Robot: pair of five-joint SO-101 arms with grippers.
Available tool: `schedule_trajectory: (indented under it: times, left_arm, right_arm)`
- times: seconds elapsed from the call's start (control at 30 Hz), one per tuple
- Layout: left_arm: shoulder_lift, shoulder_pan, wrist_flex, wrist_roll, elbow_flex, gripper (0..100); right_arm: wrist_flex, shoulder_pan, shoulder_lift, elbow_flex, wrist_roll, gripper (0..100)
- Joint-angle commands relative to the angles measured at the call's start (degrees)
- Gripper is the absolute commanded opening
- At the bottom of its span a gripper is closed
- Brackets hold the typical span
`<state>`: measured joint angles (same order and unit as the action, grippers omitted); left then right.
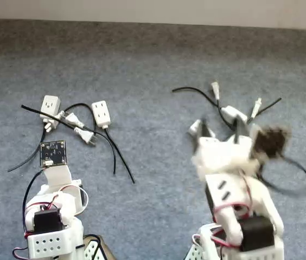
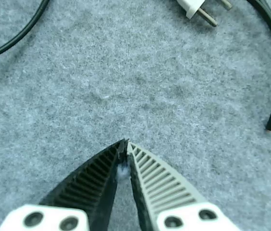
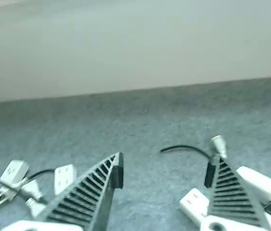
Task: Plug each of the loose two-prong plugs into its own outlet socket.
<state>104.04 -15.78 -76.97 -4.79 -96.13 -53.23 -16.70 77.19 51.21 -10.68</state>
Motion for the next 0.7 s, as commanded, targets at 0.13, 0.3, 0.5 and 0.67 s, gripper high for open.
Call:
schedule_trajectory:
  times: [0.13,0.3,0.5,0.67]
  left_arm:
    - [-0.1,-0.5,0.1,-0.3,-0.8,1]
    - [-0.1,-0.5,0.1,-0.3,-0.8,1]
    - [-0.1,-0.5,0.1,-0.3,-0.8,1]
    - [-0.1,-0.5,0.1,-0.3,-0.8,1]
  right_arm:
    - [1.4,-20.0,-29.8,-16.6,-5.1,28.2]
    - [8.7,-24.0,-47.3,-21.9,-6.2,28.2]
    - [9.7,-24.8,-69.1,-35.6,-6.2,28.2]
    - [9.6,-27.6,-83.9,-47.8,-6.2,28.2]
